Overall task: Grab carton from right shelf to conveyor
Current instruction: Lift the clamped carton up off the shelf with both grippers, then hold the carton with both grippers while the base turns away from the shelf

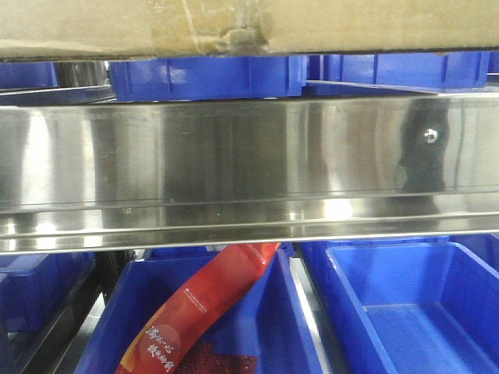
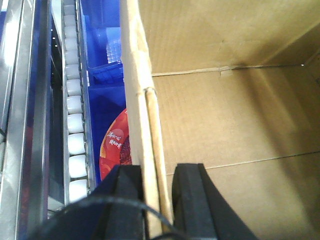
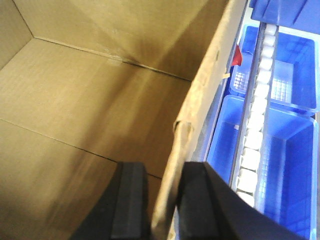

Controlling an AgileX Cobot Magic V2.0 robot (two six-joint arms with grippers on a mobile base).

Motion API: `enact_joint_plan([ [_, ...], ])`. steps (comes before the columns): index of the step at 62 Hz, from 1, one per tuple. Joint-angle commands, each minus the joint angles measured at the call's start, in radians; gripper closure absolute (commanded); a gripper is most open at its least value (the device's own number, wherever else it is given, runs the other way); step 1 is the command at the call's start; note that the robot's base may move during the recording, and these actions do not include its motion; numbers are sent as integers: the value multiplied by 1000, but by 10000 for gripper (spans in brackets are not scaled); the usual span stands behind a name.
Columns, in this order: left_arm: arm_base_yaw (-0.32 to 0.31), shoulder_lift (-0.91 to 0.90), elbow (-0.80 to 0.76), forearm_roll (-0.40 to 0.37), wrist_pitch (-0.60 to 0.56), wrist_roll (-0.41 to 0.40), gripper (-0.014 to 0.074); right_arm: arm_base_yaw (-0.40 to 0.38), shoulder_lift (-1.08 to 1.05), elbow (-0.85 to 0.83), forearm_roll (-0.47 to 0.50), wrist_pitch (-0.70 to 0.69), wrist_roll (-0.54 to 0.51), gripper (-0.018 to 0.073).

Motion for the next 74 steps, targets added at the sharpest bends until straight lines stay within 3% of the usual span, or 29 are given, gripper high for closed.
enact_joint_plan([
  [1, 1, -18, -5, 26, -32, 6, 604, 2, -22, 1, -4, -23, -33, 629],
  [74, 1, -18, -5, 26, -32, 6, 604, 2, -22, 0, -3, -158, -33, 629],
])
